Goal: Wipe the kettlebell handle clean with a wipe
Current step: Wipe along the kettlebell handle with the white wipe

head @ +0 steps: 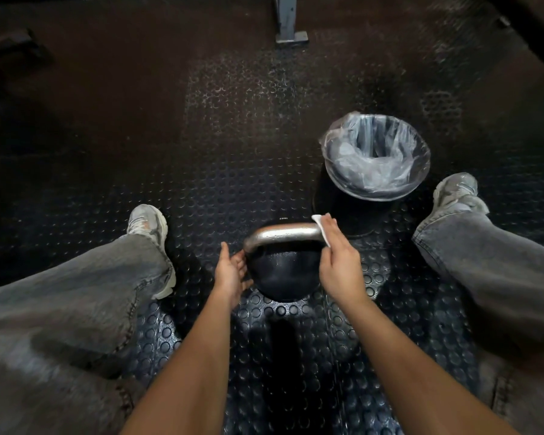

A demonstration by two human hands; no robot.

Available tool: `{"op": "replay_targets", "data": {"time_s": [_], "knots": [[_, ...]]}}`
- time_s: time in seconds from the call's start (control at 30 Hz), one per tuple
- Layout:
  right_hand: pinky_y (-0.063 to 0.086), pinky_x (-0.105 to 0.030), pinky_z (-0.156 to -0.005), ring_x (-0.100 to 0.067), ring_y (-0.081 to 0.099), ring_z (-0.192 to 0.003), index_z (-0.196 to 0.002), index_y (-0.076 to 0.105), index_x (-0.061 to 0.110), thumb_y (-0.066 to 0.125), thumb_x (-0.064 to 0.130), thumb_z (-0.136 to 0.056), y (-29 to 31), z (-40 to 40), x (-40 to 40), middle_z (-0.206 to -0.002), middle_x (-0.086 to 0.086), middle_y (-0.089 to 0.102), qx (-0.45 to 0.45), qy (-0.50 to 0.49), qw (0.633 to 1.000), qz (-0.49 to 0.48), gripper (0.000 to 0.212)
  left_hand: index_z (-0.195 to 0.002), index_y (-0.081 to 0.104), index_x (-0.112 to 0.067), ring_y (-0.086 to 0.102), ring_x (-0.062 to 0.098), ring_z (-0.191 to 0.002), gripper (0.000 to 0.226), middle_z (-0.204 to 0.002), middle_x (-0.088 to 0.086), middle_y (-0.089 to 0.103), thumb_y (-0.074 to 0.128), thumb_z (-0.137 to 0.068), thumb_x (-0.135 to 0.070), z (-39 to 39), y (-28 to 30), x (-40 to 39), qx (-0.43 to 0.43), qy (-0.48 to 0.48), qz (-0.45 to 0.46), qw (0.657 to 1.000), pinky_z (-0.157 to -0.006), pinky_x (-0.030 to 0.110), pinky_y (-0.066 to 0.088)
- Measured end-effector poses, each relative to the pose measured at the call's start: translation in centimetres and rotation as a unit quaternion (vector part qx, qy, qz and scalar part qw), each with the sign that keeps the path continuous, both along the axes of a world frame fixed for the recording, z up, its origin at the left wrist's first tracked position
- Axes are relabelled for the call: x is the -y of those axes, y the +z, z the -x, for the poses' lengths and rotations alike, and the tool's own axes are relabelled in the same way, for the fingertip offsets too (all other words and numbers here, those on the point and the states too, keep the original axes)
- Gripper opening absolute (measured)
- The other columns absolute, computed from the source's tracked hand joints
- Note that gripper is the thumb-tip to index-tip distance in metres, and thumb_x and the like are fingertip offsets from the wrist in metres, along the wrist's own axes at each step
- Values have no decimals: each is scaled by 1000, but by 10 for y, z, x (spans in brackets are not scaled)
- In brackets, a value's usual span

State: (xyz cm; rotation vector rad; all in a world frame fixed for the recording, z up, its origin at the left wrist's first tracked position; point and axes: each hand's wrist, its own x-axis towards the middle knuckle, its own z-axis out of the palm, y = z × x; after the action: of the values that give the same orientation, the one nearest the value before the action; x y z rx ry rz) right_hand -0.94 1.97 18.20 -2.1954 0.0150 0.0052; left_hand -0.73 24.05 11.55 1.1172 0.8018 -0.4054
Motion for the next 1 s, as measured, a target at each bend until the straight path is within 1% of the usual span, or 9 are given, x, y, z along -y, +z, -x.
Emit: {"op": "replay_targets", "data": {"time_s": [0.17, 0.23, 0.37, 0.5, 0.6, 0.7, 0.8, 0.9, 1.0], "knots": [[17, -5, -114, 4, 14, -148, -160, 17, 29, 38, -3, -97, -16, 30, -2, -166, 14, 15, -4, -24, 999, 26, 74, -149, 43, -11, 37, 28, -144, 87, -152, 13, 45, 11, -95, -72, 0, -1, 0, -2, 2, 0, 1000, -117, 56, 26], [24, -23, -121, -10, 25, -150, -160, 19, 25, 37, -1, -99, -26, 23, -3, -164, 1, 28, -78, -79, 994, -10, 68, -150, 42, -11, 37, 28, -144, 87, -153, 13, 45, 11, -96, -72, 0, -2, -1, -2, 2, -2, 1000, -117, 56, 26], [48, -32, -100, -28, 61, -114, -158, 29, 21, 37, 4, -101, -20, 0, -1, -133, -18, 62, -126, -101, 987, -7, 60, -150, 41, -11, 36, 28, -145, 86, -153, 12, 43, 11, -96, -72, 1, 1, -1, -3, -4, -1, 1000, -118, 56, 24], [16, -17, -121, -5, 22, -151, -156, 36, 20, 40, -7, -94, 1, 1, -1, -162, 4, 32, 41, 31, 998, 39, 67, -149, 44, -13, 39, 27, -143, 86, -152, 12, 46, 11, -95, -73, 1, 2, 1, -5, -6, -4, 1000, -115, 53, 29], [21, -9, -114, 3, 18, -149, -159, 26, 29, 41, -5, -95, -7, 17, -1, -164, 16, 22, 45, 15, 997, 55, 74, -146, 47, -13, 40, 27, -142, 85, -150, 12, 48, 11, -97, -71, 2, 6, 2, 0, -3, -3, 1000, -113, 53, 30], [39, -7, -93, -4, 53, -121, -159, 23, 33, 40, 3, -99, -25, 23, 1, -152, 5, 49, -78, -81, 993, 29, 69, -145, 47, -11, 39, 28, -142, 82, -148, 11, 49, 9, -99, -67, 2, 11, 5, 7, -2, -6, 1000, -114, 53, 29], [50, -28, -67, -18, 61, -73, -157, 30, 24, 37, 8, -102, -29, 9, -2, -92, -10, 68, -205, -130, 970, -20, 58, -146, 47, -11, 38, 28, -143, 82, -149, 12, 48, 9, -99, -66, 3, 13, 6, 6, 0, -4, 1000, -114, 52, 29], [52, -30, -90, -21, 65, -100, -156, 34, 23, 37, 6, -101, -16, -1, -1, -111, -2, 69, -152, -116, 981, -19, 58, -145, 48, -11, 40, 28, -142, 81, -149, 13, 49, 9, -100, -66, 2, 15, 5, 4, 2, -2, 1000, -111, 51, 32], [24, -20, -121, -5, 31, -147, -155, 37, 25, 40, -5, -95, 0, 1, -1, -157, 9, 39, 1, -7, 1000, 12, 66, -144, 49, -12, 43, 28, -140, 80, -147, 13, 51, 9, -100, -65, 3, 14, 7, 7, -2, -4, 1000, -105, 47, 36]]}}
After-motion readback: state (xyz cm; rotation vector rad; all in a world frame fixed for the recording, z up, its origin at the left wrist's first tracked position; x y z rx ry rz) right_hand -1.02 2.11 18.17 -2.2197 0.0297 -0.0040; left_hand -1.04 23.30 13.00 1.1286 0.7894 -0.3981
